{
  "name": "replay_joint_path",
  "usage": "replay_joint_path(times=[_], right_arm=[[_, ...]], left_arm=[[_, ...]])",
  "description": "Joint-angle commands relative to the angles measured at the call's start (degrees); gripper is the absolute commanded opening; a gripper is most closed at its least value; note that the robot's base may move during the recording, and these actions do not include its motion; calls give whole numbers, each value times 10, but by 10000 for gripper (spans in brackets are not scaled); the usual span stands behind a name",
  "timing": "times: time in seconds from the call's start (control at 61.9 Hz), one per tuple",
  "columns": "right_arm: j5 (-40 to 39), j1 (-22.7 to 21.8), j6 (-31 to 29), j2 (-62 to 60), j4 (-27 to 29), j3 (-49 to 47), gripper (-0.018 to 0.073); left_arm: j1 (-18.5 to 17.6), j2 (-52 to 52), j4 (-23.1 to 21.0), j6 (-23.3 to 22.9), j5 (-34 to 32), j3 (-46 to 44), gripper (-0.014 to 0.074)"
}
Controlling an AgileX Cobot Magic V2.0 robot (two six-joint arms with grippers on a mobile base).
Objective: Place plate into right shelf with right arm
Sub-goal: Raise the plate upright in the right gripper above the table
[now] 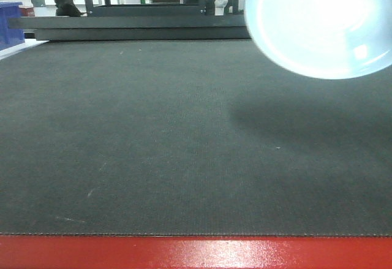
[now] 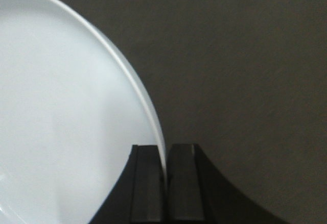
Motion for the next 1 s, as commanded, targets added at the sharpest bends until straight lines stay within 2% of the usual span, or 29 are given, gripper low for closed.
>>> replay_joint_path(times=[0.0,0.097,0.21,0.501,0.678,0.84,0.985], right_arm=[[-139,-14,-36,-55,20,24,55],[-195,-14,-35,-99,20,67,55],[-215,-13,-34,-153,20,108,55],[-214,-13,-34,-310,20,200,55],[-176,-13,-34,-379,20,210,55],[-181,-13,-24,-411,20,222,55],[-190,-13,6,-443,-22,252,55]], left_arm=[[-1,-6,-5,-4,-52,6,-128],[-1,-6,-5,-4,-52,6,-128],[-1,-6,-5,-4,-52,6,-128],[-1,-6,-5,-4,-52,6,-128],[-1,-6,-5,-4,-52,6,-128],[-1,-6,-5,-4,-52,6,-128],[-1,-6,-5,-4,-52,6,-128]])
